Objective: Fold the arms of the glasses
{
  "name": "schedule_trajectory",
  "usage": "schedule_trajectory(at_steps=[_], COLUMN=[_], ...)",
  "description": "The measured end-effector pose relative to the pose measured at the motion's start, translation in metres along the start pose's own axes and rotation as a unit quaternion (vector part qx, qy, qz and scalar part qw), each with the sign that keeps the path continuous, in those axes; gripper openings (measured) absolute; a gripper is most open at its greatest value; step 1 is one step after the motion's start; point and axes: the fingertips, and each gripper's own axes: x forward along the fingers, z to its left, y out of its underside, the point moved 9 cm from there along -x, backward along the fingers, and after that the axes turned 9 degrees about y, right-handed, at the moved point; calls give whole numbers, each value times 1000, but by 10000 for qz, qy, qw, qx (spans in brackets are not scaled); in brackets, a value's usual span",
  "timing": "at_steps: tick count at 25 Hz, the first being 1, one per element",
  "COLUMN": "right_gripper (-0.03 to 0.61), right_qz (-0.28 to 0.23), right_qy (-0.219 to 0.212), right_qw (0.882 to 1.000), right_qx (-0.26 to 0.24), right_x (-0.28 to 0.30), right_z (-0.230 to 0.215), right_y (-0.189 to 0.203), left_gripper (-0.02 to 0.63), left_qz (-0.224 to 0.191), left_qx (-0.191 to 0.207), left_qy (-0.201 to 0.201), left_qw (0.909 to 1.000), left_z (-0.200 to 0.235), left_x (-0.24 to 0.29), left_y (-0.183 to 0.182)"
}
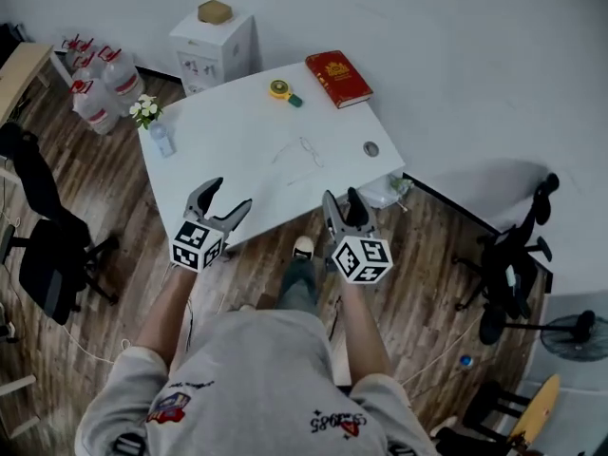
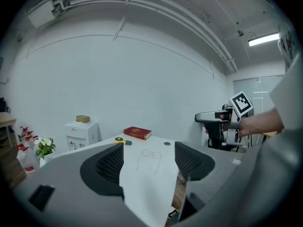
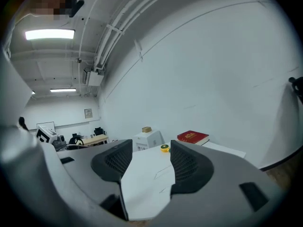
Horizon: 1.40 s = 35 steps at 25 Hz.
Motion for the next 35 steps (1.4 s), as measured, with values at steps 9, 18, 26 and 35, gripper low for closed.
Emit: schedule_trajectory(at_steps=[9,18,26,35], right_gripper=[236,221,176,175], right_qz=[442,983,1833,3882], right_qy=[-1295,-2599,-3182,-3424], right_qw=[9901,9590,9299,8556], right_qx=[-322,-563,-210,42], right_x=[183,313,367,379], right_z=[-45,-73,-90,-121], right_y=[-55,-91,-53,45], left_gripper=[324,324,324,324], left_qz=[-100,-407,-268,-141], left_qx=[-514,-1027,-1282,-1529], left_qy=[-1255,-2160,-2588,-2607], left_qw=[9907,9701,9570,9531], left_z=[64,96,104,115], left_x=[65,130,151,159], left_y=[-31,-55,-43,-20])
